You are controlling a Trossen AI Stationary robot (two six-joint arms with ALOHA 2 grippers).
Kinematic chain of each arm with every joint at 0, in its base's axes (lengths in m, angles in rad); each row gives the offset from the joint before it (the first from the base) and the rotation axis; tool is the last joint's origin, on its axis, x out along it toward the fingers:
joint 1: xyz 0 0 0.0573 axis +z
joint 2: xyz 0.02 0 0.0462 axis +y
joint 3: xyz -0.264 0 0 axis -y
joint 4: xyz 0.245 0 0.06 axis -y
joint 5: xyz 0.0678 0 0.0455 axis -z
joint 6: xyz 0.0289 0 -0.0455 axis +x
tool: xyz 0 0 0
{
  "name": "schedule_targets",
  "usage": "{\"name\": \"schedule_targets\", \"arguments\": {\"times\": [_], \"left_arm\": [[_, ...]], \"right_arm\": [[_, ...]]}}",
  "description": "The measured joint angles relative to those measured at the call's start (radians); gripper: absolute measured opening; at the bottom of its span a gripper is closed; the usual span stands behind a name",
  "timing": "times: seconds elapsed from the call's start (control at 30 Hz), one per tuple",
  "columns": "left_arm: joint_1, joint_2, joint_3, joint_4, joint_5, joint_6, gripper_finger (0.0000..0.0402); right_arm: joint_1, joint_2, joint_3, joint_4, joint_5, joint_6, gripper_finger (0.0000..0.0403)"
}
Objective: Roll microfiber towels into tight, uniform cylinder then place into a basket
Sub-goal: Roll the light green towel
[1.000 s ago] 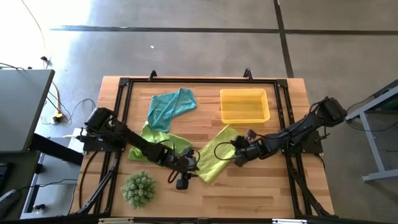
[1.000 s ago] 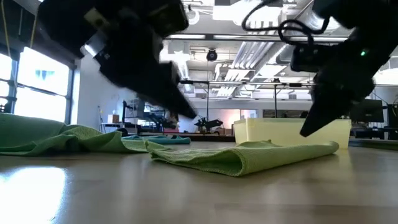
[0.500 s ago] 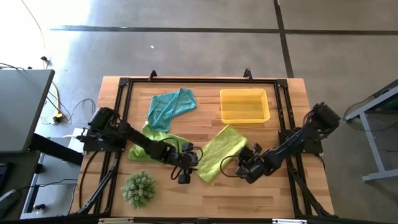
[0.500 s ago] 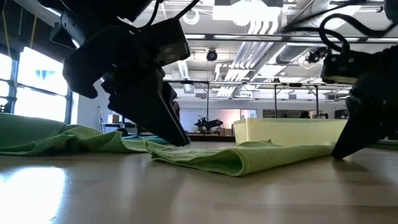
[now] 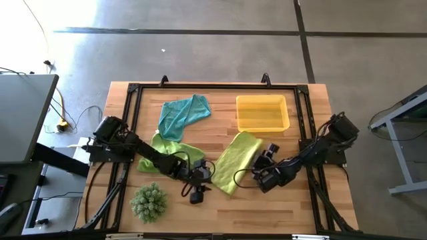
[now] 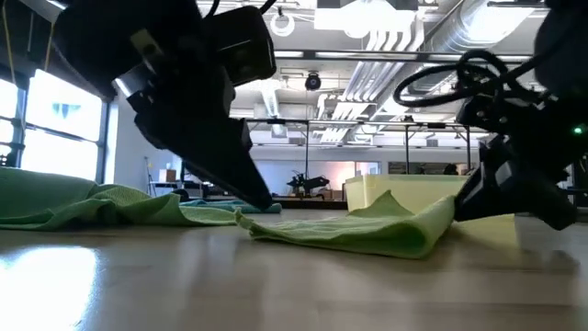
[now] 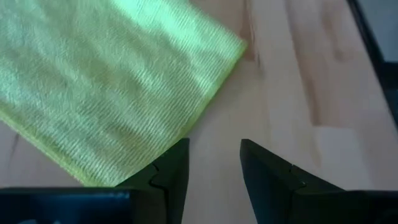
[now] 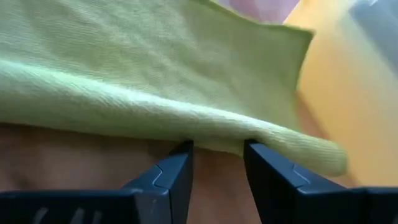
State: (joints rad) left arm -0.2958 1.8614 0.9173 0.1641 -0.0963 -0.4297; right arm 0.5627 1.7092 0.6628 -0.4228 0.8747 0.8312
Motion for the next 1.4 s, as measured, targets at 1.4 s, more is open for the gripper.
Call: {"name": "schedule_targets", "arguments": {"times": [1.4], "left_arm": [[-0.061, -0.001, 0.001, 0.048, -0.061, 0.126, 0.0133]], "right_arm": [[0.052, -0.018, 0.092, 0.394, -0.438, -0.144, 0.0133]]}}
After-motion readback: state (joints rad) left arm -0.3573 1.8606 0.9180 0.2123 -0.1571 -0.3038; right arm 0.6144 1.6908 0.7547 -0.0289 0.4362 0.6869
